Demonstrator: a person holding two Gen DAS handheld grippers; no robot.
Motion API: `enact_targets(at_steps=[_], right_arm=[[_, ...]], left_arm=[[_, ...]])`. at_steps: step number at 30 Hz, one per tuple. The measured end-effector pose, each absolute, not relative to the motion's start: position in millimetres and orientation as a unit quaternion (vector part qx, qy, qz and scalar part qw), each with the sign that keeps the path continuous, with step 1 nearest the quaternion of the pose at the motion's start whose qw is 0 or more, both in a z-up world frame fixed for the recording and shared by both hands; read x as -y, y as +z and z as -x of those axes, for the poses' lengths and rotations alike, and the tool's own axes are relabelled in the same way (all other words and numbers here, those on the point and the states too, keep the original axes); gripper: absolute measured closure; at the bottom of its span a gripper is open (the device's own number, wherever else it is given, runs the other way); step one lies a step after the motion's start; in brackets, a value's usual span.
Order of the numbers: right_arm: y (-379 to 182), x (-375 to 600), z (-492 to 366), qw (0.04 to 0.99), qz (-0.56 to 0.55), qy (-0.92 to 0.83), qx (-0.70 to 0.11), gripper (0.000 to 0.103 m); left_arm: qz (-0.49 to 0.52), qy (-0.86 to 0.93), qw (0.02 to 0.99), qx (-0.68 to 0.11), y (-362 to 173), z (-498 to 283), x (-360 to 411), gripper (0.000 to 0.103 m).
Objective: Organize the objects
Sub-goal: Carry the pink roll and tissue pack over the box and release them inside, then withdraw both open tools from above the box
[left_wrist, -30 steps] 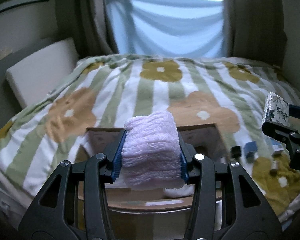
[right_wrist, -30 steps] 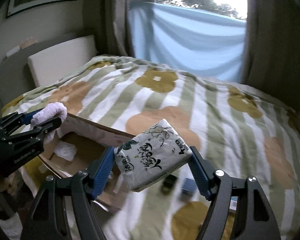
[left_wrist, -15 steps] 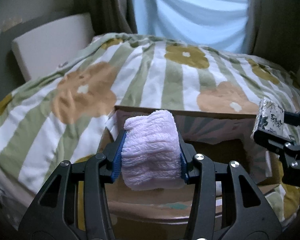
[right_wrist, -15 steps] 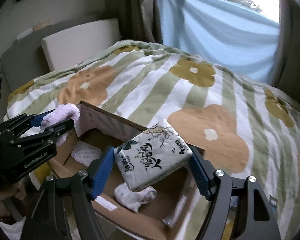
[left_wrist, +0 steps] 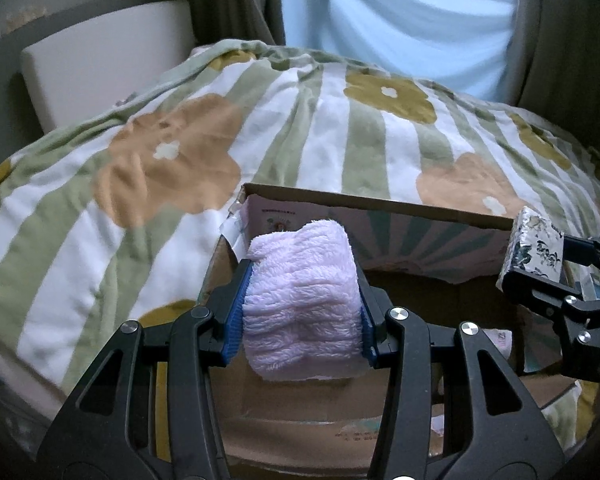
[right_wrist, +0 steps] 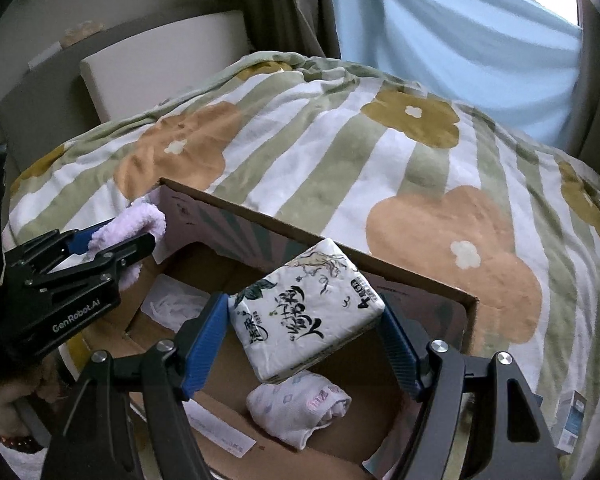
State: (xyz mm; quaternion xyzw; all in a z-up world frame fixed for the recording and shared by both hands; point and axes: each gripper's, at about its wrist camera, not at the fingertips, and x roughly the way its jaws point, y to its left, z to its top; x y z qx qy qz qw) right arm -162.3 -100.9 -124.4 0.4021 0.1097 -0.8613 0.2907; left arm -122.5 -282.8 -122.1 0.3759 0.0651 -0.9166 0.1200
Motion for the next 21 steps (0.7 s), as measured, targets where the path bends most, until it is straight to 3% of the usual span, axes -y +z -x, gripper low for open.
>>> enact_targets(at_steps=[2, 4, 5, 8, 21], right_arm=[[-126, 103, 166, 0.289, -0.409, -0.859, -0.109, 0.032], [-129, 105, 169, 0.298, -0.418, -0.851, -0.107, 0.032], [-131, 106, 170, 0.299, -0.424, -0.848, -0.107, 0.028], [-133, 101, 168, 0.305, -0.421, -0.848, -0.103, 0.018], [-131, 87, 153, 0.301, -0.407, -0.855, -0.113, 0.018]], left_arm=[[-0.375, -0.917, 0.115, -0.078, -121, 124, 284, 0.055], [-0.374, -0.917, 0.113, -0.085, -120, 125, 286, 0.025], [-0.367, -0.919, 0.114, -0.087, -117, 124, 286, 0.0], [-0.347, -0.928, 0.1, -0.086, -108, 120, 284, 0.0], [-0.356, -0.926, 0.098, -0.081, -105, 112, 268, 0.0]])
